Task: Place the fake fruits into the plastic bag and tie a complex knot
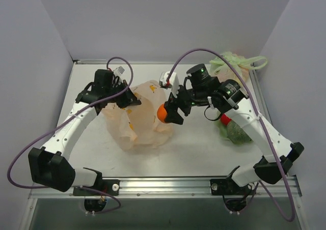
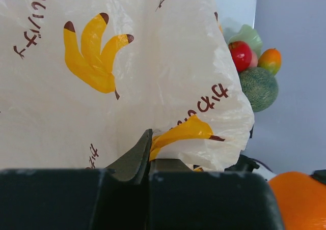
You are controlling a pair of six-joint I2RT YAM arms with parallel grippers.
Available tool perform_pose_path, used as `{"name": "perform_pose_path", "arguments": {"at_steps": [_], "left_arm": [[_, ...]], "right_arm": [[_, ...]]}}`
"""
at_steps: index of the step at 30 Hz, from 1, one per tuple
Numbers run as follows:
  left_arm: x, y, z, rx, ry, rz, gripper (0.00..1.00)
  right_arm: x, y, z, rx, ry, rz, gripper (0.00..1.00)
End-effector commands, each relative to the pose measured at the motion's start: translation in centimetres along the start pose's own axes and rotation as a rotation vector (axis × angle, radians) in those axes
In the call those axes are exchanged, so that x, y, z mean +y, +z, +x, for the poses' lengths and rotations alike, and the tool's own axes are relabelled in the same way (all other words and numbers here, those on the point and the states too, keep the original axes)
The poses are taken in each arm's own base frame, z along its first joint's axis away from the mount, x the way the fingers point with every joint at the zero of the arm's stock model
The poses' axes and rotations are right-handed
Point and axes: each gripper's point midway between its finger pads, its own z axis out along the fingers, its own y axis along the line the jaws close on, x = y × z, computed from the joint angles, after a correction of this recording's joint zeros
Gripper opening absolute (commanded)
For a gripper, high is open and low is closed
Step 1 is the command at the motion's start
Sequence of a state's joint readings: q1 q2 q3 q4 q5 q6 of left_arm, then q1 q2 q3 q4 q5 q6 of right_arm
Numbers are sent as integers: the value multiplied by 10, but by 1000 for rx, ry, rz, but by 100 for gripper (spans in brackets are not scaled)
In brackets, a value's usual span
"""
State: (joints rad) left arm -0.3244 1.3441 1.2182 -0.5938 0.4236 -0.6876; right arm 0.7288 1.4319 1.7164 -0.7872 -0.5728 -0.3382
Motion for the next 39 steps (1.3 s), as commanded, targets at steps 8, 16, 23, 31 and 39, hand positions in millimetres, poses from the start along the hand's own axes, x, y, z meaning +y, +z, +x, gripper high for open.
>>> {"name": "perform_pose_path", "arguments": {"at_steps": [8, 16, 23, 31, 39], "left_arm": [[-58, -23, -40, -89, -158, 174, 0], [-62, -17, -39, -41, -317, 252, 0], [-61, -19, -37, -24, -355, 280, 0], [-45, -14, -31, 0, -460, 319, 0], [-36, -14, -25, -1, -478, 322, 0]], "right_arm": [[-18, 1, -31, -96, -42, 136, 15], [-6, 8, -72, -177, -169, 192, 14], [-13, 16, -88, -266, -165, 238, 14], [-37, 82, -30, -62, -168, 228, 18], [-68, 109, 4, 14, -147, 266, 87]]}}
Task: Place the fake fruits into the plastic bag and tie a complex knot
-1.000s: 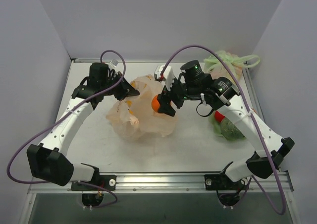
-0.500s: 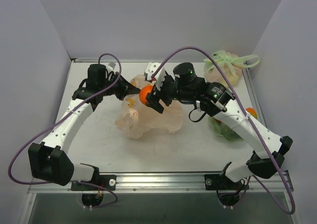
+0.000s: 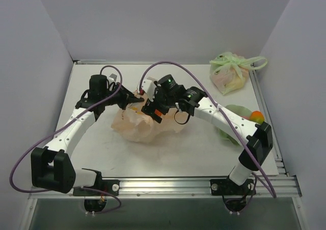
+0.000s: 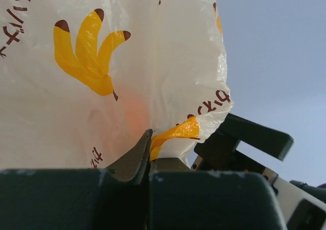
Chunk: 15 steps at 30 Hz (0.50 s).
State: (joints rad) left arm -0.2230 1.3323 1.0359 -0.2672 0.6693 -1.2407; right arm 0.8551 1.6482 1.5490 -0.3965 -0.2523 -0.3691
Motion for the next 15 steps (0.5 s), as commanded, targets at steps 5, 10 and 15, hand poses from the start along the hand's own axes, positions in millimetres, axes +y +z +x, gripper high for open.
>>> {"name": "perform_pose_path", "arguments": {"at_steps": [5, 10, 15], "left_arm": [[-19, -13, -6, -37, 72, 102, 0], [-8, -13, -10, -47, 149, 78, 0], [5, -12, -10, -48, 253, 47, 0]], "right_arm": [[-21, -31, -25, -115, -17, 77, 100], [-24, -55, -13, -121, 27, 74, 100], [-19, -99, -7, -181, 195, -49, 91]]}}
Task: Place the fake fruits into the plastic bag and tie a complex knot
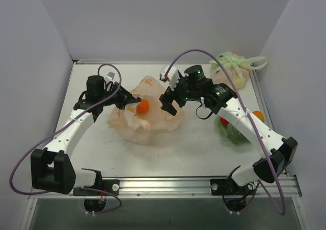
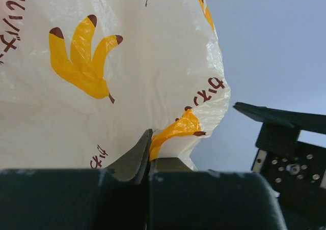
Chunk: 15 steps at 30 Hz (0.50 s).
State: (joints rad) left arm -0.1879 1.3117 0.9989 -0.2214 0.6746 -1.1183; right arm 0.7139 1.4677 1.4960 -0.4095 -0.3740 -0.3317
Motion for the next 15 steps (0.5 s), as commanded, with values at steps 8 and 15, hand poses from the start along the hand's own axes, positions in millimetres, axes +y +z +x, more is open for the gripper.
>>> {"name": "perform_pose_path", "arguments": {"at_steps": [8, 15], "left_arm": [[6, -4, 5, -13, 141, 2, 0], [-1, 5, 0, -24, 133, -3, 0]], "right_arm": [[-30, -99, 78, 103, 516, 33, 92], [-83, -169, 202, 500, 459, 267, 98]]}}
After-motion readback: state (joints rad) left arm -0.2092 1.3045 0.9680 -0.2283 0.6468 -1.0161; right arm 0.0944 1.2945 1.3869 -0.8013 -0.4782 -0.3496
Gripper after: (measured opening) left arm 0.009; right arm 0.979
